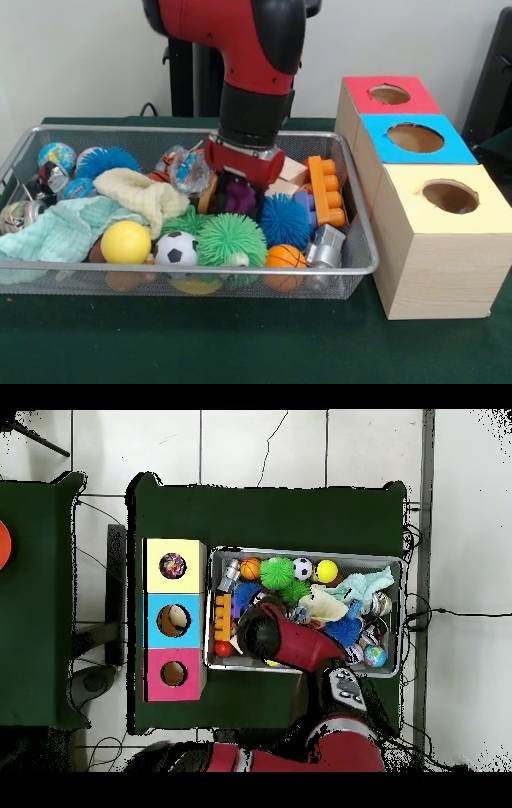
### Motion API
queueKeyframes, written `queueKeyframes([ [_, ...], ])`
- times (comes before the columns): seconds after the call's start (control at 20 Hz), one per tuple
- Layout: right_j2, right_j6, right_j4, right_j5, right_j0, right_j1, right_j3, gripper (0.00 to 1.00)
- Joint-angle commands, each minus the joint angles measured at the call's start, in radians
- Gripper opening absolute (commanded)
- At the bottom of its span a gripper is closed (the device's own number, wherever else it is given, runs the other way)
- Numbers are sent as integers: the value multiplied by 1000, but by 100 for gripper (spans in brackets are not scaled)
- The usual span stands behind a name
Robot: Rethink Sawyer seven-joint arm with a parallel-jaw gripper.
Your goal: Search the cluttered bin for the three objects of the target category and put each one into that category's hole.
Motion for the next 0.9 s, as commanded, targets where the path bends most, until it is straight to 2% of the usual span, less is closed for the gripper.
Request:
queueKeyframes([
  [0.05,496,-275,-216,341,-214,100,95,100],
  [0.2,558,-248,-255,369,-254,85,126,100],
  [0.45,666,-238,-264,486,-328,106,153,100],
  [0.65,655,-165,-238,531,-314,93,149,100],
  [0.8,669,-107,-169,625,-320,101,153,100],
  [0.9,645,-44,-127,690,-298,72,164,100],
])
